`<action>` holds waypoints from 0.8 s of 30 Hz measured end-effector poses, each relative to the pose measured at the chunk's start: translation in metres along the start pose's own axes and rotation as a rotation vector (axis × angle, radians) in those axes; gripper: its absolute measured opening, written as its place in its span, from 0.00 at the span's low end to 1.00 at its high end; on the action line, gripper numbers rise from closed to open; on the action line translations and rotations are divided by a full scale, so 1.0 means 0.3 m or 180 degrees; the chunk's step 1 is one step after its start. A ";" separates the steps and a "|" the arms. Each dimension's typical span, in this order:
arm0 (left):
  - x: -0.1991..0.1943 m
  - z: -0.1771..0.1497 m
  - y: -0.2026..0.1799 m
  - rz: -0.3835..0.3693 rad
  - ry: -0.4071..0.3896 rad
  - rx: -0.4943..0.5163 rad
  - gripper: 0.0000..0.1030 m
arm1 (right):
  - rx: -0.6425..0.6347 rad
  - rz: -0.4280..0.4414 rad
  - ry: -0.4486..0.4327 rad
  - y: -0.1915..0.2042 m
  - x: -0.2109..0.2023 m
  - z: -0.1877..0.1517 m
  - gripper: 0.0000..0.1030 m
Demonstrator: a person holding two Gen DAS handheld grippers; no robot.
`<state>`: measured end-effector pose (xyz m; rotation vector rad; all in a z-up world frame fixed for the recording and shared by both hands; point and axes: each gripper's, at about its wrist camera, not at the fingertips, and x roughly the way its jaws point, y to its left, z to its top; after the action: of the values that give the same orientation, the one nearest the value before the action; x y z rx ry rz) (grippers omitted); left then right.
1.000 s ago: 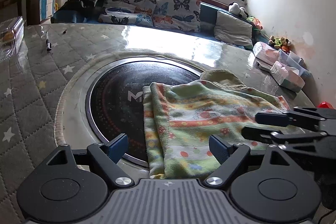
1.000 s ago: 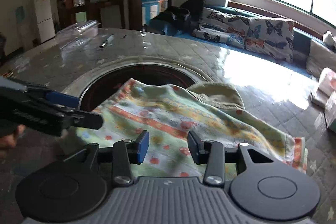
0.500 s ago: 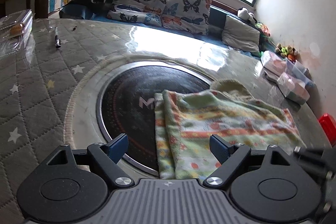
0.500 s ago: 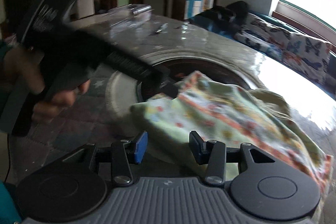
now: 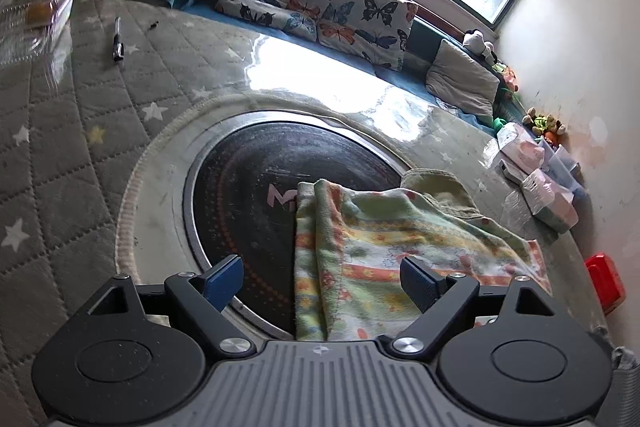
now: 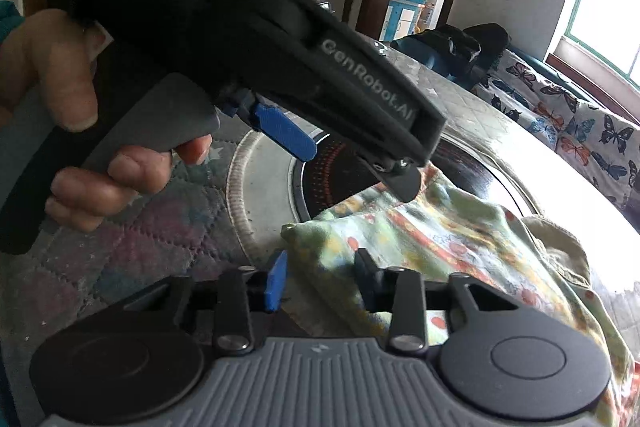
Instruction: Fold clothes
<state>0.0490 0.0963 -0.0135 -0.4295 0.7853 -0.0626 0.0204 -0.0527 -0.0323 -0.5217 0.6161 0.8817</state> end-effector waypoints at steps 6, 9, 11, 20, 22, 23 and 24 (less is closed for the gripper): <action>0.024 0.004 -0.002 -0.0088 0.0098 -0.0150 0.86 | 0.0275 0.0076 -0.0118 -0.045 -0.031 0.007 0.13; 0.037 0.007 -0.011 -0.0086 0.0131 -0.0185 0.86 | 0.0402 0.0105 -0.0171 -0.071 -0.049 0.015 0.12; 0.045 0.009 -0.020 -0.0061 0.0148 -0.0179 0.86 | 0.0442 0.0112 -0.0194 -0.081 -0.057 0.017 0.12; 0.056 0.008 -0.042 0.0037 0.0172 -0.0096 0.86 | 0.0496 0.0105 -0.0235 -0.089 -0.072 0.022 0.11; 0.056 0.008 -0.042 0.0024 0.0175 -0.0105 0.86 | 0.0504 0.0106 -0.0238 -0.088 -0.077 0.021 0.11; 0.056 0.008 -0.042 0.0016 0.0176 -0.0110 0.86 | 0.0505 0.0104 -0.0241 -0.088 -0.078 0.022 0.11; 0.056 0.008 -0.042 0.0009 0.0177 -0.0115 0.86 | 0.0511 0.0103 -0.0246 -0.089 -0.079 0.022 0.11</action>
<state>0.0640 0.0821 -0.0183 -0.4624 0.8428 -0.0582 0.0329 -0.0757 -0.0069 -0.3324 0.6203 0.8707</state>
